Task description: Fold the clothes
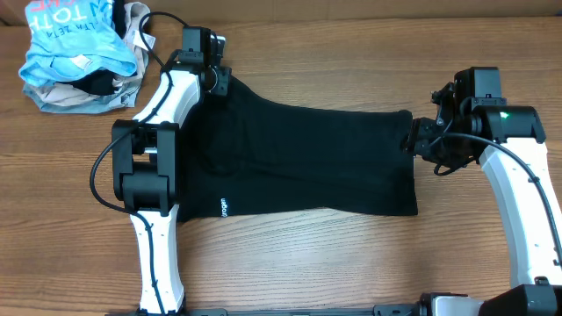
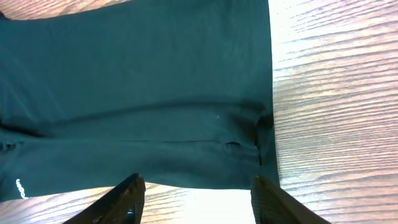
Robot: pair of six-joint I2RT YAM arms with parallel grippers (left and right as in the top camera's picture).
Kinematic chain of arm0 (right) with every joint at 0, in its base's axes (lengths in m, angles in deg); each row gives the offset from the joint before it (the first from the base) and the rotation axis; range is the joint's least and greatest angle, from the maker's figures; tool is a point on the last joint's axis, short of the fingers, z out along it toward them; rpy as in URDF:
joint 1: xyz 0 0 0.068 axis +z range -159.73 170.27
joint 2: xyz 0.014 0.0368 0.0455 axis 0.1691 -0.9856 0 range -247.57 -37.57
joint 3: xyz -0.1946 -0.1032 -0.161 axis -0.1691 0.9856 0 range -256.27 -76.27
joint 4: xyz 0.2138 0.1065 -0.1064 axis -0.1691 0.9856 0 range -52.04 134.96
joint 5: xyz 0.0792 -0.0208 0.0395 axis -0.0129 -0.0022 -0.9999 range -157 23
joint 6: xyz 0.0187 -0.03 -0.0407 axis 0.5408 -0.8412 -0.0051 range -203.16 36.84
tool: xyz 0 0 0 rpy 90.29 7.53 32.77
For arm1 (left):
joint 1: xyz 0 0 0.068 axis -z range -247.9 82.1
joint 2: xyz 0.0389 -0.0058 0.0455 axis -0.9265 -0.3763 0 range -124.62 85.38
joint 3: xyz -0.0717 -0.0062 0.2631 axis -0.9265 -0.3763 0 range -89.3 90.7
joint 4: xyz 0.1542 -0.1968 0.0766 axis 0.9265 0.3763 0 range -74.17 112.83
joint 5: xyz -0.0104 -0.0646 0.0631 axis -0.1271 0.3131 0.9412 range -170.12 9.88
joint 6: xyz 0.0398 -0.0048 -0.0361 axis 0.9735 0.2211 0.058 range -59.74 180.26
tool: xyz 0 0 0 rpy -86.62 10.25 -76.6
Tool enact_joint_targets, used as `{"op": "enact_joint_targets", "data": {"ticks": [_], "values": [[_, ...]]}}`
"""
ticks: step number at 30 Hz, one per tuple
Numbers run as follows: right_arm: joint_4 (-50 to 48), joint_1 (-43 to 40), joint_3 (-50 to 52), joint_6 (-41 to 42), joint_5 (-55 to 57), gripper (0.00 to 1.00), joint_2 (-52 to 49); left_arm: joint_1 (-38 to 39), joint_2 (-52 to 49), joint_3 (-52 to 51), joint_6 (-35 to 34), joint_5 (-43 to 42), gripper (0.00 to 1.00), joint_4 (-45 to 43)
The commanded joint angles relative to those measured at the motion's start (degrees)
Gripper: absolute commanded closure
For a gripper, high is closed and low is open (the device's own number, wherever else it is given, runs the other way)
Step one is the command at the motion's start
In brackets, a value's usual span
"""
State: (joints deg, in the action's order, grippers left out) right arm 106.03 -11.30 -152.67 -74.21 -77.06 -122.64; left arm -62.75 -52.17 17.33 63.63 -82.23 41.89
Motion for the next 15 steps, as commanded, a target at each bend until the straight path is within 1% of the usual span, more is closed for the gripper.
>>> {"op": "enact_joint_targets", "data": {"ticks": [1, 5, 7, 12, 15], "values": [[-0.52, -0.26, -0.87, -0.42, 0.15, 0.42, 0.79, 0.17, -1.51, 1.33, 0.22, -0.94, 0.55, 0.26], [-0.81, -0.26, -0.87, -0.42, 2.14, 0.42, 0.79, 0.17, -1.46, 1.36, 0.26, -0.31, 0.71, 0.26], [-2.25, -0.26, -0.87, -0.42, 3.63, 0.41, 0.79, -0.02, -1.14, 2.34, 0.26, -0.24, 0.83, 2.08], [-7.87, -0.26, -0.87, -0.44, 3.61, 0.41, 0.39, -0.11, -0.52, 10.01, 0.28, 1.16, 0.94, 11.74], [-12.92, -0.26, -0.87, -0.52, 4.44, 0.41, -1.05, 0.02, -0.50, 16.33, 0.26, 0.98, 0.96, 17.77]]}}
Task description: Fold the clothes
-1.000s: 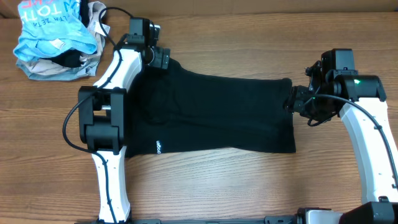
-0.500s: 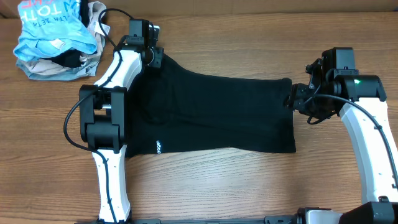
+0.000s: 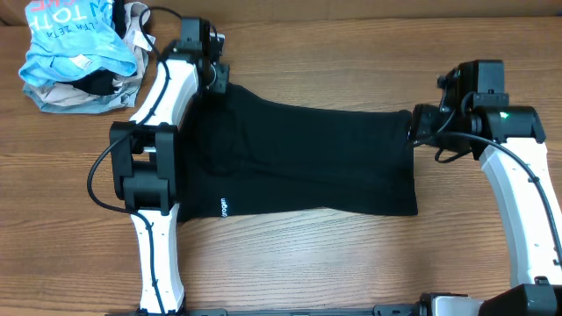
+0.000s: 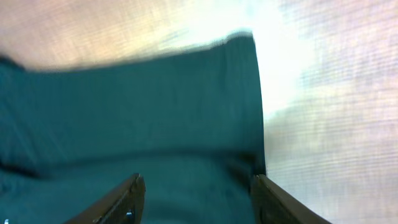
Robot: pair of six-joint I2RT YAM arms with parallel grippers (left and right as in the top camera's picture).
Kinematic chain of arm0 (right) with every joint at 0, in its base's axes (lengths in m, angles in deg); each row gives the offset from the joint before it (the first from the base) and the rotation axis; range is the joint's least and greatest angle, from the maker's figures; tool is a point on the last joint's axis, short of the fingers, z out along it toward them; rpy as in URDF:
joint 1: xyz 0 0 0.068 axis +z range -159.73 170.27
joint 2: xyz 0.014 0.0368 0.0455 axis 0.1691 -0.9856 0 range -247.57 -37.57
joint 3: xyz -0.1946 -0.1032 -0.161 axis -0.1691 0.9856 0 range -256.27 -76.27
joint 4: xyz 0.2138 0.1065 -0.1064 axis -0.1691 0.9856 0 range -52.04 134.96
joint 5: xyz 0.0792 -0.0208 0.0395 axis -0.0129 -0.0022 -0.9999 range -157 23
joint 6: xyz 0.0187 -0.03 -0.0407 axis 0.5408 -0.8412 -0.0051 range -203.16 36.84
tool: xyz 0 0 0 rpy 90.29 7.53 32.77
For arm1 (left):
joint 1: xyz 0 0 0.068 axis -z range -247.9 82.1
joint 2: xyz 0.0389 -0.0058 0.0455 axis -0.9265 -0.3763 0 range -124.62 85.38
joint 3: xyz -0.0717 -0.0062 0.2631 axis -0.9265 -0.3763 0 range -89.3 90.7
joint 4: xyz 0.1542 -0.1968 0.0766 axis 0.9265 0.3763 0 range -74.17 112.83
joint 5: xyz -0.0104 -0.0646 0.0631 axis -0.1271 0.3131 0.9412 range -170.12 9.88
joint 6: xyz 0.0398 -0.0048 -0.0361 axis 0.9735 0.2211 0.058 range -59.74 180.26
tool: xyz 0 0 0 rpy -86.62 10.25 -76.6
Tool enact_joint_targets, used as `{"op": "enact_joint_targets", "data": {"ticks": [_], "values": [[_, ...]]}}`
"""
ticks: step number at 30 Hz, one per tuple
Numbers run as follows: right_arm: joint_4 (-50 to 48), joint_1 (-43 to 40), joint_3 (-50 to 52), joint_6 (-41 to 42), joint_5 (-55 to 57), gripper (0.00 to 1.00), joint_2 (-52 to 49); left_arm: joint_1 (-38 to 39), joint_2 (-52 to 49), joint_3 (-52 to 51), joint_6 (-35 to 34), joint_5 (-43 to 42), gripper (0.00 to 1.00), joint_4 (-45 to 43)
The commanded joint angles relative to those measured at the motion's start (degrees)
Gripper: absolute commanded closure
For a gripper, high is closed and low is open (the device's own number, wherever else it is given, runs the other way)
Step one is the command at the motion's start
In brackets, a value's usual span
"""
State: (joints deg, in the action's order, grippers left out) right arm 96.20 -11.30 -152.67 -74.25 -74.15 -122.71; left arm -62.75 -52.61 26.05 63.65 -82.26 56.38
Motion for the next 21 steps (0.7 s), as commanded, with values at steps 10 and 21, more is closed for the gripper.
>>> {"op": "enact_joint_targets", "data": {"ticks": [10, 21], "values": [[-19.67, -0.26, -0.87, -3.45, 2.23, 0.42, -14.69, 1.33, -0.07, 24.09, -1.44, 1.01, 0.96, 24.74], [-31.76, -0.26, -0.87, -3.61, 4.63, 0.41, -27.98, 2.93, -0.07, 24.81, -2.36, 0.59, 0.96, 30.18]]}}
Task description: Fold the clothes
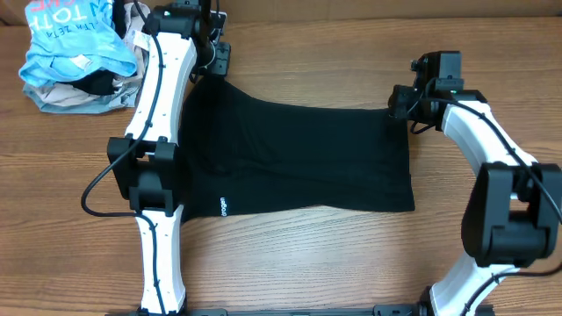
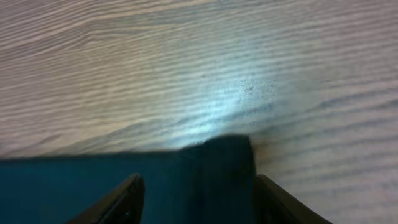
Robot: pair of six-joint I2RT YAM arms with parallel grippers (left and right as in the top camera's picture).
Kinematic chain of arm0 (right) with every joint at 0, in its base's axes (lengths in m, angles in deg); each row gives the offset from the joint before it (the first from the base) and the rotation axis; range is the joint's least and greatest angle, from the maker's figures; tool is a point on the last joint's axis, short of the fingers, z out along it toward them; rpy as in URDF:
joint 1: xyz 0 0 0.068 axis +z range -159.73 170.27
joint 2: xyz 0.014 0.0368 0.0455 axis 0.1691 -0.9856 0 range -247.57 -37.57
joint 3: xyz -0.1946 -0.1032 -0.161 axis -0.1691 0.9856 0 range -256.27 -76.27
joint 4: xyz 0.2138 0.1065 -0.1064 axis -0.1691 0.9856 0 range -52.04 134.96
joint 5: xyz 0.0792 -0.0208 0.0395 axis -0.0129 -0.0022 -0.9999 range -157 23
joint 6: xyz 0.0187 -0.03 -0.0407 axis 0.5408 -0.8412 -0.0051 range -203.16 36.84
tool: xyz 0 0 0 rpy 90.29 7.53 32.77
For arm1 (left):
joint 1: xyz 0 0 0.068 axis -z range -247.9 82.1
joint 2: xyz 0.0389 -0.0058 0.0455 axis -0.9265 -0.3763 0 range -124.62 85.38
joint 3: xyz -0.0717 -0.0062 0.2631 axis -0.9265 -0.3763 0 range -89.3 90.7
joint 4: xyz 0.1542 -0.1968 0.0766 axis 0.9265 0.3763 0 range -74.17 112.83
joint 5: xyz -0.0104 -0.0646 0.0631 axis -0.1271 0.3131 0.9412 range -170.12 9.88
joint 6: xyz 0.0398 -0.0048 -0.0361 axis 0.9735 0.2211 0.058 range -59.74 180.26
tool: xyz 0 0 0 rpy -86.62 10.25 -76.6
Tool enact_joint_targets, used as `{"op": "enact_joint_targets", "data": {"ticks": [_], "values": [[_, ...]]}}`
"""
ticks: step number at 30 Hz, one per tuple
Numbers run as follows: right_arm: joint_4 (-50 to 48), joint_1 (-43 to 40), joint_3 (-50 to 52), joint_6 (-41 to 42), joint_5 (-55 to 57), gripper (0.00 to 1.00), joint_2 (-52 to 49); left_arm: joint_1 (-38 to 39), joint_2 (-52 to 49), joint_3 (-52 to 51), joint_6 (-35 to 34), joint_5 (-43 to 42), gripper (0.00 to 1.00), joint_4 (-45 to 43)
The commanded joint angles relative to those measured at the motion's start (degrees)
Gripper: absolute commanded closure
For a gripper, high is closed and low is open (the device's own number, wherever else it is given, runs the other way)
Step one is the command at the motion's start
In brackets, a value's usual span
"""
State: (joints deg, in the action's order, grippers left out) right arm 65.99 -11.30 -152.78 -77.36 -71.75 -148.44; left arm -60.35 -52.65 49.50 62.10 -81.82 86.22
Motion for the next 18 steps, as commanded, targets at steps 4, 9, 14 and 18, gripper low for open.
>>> {"op": "enact_joint_targets", "data": {"ticks": [4, 9, 14, 18], "values": [[-3.28, -0.39, -0.76, -0.52, 2.64, 0.42, -5.29, 0.52, -0.02, 1.36, -0.81, 0.17, 0.95, 1.44], [-6.05, -0.37, -0.76, -0.50, 2.54, 0.43, -8.90, 0.46, -0.02, 1.36, -0.83, 0.17, 0.96, 3.87], [-7.48, -0.37, -0.76, -0.50, 2.32, 0.45, -9.44, 0.39, -0.02, 1.36, -0.76, 0.33, 0.96, 5.18], [-7.58, -0.37, -0.76, -0.42, 2.34, 0.64, -9.44, 0.35, -0.02, 1.36, -0.76, 0.37, 0.96, 5.95]]}}
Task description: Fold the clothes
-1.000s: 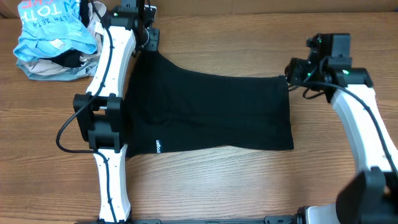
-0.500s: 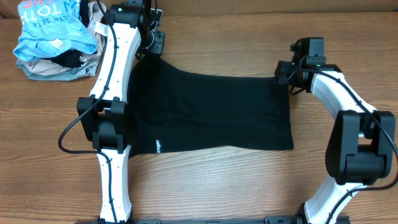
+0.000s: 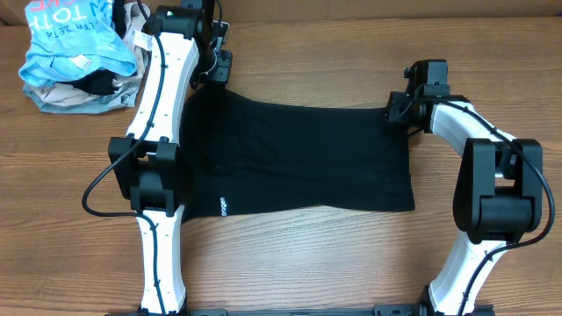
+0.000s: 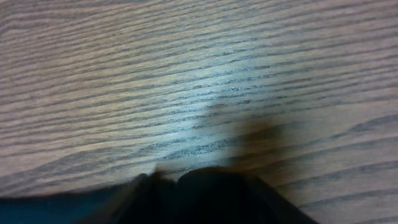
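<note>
A black garment [image 3: 299, 158] lies spread flat across the middle of the wooden table, with a small white logo near its front left. My left gripper [image 3: 218, 68] is at the garment's far left corner; the overhead view does not show how its jaws stand. My right gripper [image 3: 392, 112] is down at the far right corner. The right wrist view is blurred: the dark cloth corner [image 4: 211, 199] bulges up between the two fingers of the gripper [image 4: 200, 183], which still stand apart.
A pile of other clothes [image 3: 75, 53], light blue and beige, sits at the table's far left corner. Bare wood table [image 3: 307, 254] runs along the front of the garment and to its right.
My right gripper has shifted slightly further in onto the far right corner; the cloth corner, then just ahead of the fingers, now fills the gap between them. The left arm has barely moved.
My right gripper was open at the middle of the garment's right edge, the left at the far left corner. Both then stood further back along the table. The right reached the far right corner and now has it between its fingers.
</note>
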Robot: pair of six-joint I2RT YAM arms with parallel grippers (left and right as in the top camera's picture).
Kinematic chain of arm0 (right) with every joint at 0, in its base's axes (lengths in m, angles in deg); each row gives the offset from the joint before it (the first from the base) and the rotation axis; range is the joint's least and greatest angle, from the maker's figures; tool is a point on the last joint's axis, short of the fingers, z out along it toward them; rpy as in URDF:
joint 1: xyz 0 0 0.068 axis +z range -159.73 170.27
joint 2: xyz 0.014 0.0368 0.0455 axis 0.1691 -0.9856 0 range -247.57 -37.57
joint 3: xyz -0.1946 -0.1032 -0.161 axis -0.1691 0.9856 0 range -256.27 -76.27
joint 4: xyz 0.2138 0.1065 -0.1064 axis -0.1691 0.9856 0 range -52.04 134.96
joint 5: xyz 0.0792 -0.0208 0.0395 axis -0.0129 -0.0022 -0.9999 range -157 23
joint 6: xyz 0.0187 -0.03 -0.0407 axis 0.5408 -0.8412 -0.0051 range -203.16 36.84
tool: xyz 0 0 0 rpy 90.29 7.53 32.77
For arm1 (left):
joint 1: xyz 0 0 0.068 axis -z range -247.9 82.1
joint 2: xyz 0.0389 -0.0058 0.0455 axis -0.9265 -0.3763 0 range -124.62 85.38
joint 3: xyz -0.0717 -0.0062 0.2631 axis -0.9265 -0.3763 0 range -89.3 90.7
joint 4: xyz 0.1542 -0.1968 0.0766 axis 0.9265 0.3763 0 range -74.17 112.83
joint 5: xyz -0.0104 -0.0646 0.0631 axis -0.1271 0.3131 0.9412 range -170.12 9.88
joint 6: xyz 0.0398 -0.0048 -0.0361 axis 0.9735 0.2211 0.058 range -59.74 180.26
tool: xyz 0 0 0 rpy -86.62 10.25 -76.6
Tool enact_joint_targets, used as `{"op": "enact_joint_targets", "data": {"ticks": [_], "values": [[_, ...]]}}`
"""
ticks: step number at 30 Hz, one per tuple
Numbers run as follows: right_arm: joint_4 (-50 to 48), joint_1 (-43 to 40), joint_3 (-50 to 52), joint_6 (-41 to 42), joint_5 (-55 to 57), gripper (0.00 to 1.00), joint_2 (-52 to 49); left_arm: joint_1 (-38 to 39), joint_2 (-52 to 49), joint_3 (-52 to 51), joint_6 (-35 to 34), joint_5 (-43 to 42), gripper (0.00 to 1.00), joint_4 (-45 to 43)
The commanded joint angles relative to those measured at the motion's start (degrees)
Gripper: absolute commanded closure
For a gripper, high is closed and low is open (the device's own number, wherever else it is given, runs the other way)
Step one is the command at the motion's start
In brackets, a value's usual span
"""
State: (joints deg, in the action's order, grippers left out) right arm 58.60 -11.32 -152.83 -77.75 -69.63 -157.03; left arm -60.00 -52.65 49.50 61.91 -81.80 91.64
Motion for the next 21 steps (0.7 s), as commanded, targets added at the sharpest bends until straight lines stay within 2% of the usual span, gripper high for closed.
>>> {"op": "enact_joint_targets", "data": {"ticks": [1, 3, 6, 12, 21], "values": [[-0.20, -0.35, -0.72, 0.15, 0.24, 0.69, -0.85, 0.00, -0.02, 1.36, -0.57, 0.37, 0.96, 0.68], [-0.20, -0.35, -0.72, 0.26, 0.22, 0.78, -0.85, 0.00, -0.02, 1.36, -0.59, 0.35, 0.96, 0.90], [0.09, -0.35, -0.96, 0.57, -0.02, 0.81, -0.50, -0.11, -0.02, 1.38, -0.57, 0.68, 0.96, 1.16], [5.81, -0.42, -3.04, 0.57, -0.68, 0.80, 2.73, -0.44, -0.02, 2.43, -0.55, 1.03, 0.96, 2.47], [17.31, -0.42, -3.78, 2.32, -5.42, 0.79, 13.35, -0.66, 0.00, 3.87, -0.44, 1.01, 0.96, 10.91]]}}
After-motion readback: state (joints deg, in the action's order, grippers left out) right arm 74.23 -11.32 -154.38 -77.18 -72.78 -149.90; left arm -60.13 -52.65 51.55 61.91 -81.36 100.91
